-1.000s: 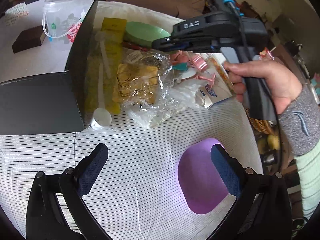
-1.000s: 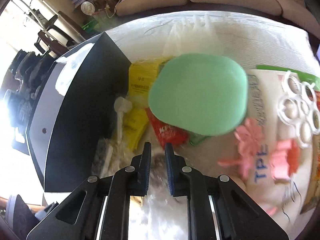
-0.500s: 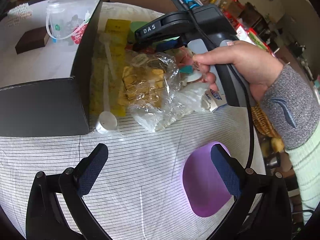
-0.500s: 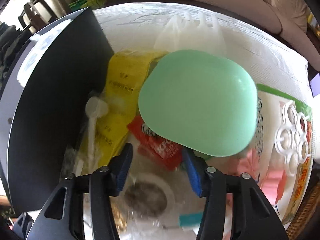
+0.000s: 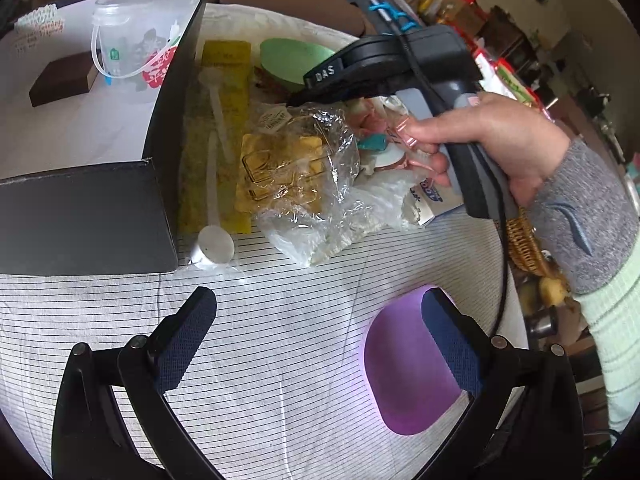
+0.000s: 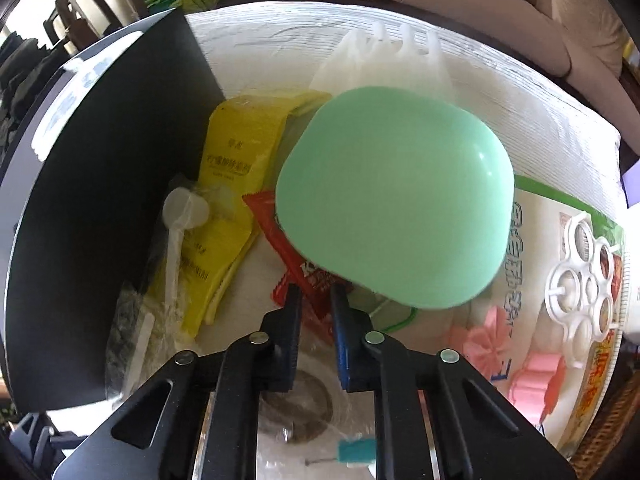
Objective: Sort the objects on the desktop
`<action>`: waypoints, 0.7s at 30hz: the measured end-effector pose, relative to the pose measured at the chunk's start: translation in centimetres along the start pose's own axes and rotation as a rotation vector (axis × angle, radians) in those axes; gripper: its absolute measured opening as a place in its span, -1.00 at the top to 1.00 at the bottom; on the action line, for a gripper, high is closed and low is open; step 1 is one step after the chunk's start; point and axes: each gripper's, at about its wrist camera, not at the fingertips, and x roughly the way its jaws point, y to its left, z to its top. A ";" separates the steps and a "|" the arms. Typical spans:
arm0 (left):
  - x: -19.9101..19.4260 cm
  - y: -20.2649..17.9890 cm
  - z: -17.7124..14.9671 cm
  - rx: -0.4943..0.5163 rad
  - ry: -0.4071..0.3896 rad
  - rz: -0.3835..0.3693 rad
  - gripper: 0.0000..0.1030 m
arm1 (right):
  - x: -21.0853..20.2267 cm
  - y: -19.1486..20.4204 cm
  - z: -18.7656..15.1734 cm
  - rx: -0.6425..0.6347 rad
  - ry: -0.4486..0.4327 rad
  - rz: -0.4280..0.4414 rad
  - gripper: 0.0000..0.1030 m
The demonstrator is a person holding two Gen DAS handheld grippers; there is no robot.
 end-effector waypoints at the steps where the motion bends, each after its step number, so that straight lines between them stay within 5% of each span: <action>1: -0.1 0.1 0.0 0.000 -0.001 -0.001 -1.00 | -0.4 0.0 -0.4 -0.007 -0.002 0.007 0.78; 15: -0.5 0.3 0.1 -0.008 -0.004 -0.018 -1.00 | -8.6 -2.0 -7.8 0.014 -0.044 0.162 0.83; 21: -0.5 0.0 0.2 -0.012 -0.005 -0.021 -1.00 | -7.3 0.1 -5.8 0.022 -0.045 0.147 0.72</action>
